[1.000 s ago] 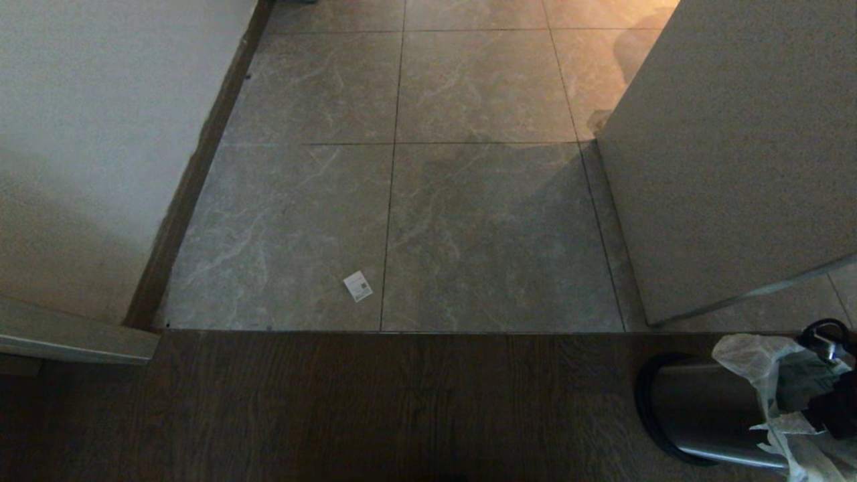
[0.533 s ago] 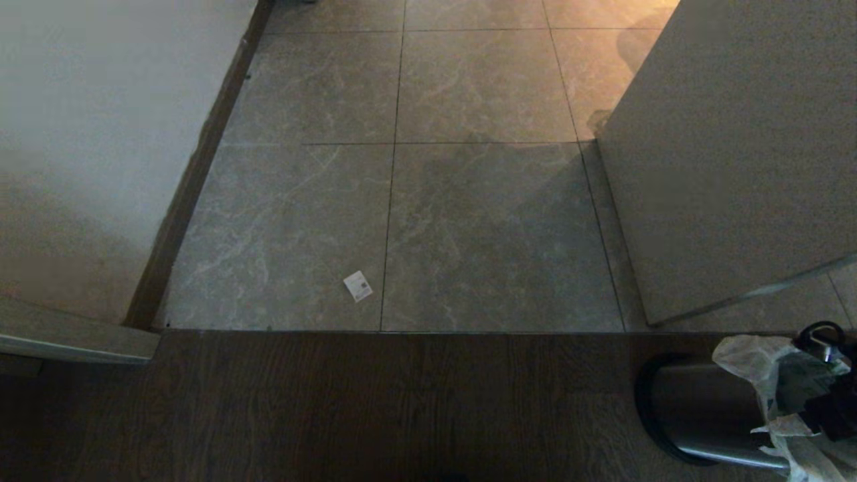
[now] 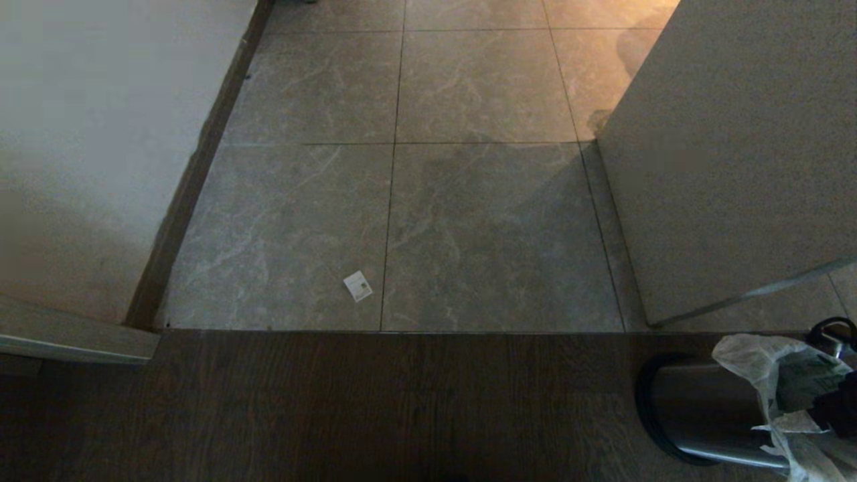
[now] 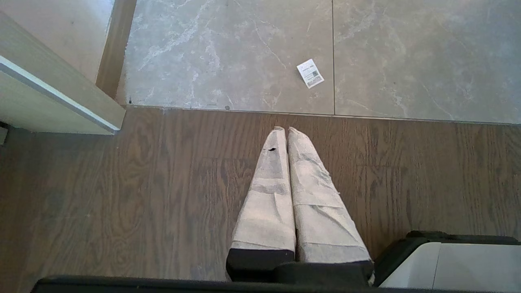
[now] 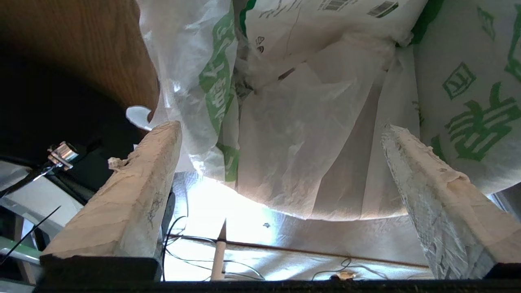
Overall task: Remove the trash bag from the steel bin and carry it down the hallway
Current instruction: Pick up the trash bag
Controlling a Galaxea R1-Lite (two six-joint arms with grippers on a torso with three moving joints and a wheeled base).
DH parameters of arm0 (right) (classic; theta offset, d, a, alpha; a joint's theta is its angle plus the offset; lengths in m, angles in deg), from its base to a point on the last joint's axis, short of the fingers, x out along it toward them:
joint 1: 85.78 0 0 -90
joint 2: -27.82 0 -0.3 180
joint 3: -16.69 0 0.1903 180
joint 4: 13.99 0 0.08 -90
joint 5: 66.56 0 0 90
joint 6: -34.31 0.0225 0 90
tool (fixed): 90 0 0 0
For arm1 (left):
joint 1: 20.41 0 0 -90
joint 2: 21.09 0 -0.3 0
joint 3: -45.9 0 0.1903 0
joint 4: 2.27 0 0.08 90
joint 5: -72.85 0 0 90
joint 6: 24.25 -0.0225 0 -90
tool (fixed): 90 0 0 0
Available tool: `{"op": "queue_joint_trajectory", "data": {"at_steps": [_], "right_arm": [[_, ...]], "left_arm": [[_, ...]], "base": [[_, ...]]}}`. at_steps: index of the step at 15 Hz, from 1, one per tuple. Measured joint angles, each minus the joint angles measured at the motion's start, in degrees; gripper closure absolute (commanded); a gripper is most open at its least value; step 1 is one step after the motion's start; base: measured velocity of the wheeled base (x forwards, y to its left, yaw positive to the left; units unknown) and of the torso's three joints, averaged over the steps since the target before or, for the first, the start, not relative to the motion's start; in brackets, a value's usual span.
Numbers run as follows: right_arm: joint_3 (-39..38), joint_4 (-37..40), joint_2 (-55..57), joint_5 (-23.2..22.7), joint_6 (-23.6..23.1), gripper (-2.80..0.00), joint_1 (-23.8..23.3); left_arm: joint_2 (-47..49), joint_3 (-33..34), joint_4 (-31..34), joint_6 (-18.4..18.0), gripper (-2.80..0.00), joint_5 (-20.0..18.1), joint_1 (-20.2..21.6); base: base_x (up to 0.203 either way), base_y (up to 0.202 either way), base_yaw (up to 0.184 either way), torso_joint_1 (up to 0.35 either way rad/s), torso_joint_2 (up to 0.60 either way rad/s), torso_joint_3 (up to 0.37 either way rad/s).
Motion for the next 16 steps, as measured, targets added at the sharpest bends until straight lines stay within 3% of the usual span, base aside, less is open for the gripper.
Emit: {"op": "queue_joint_trajectory", "data": {"at_steps": [16], "right_arm": [[0.97, 0.29, 3.22, -0.02, -1.13, -2.80, 0.02]], "left_arm": [[0.00, 0.00, 0.00, 0.02, 0.00, -0.02, 0.00]], "base": [[0.000, 0.000, 0.000, 0.000, 0.00, 0.000]]}}
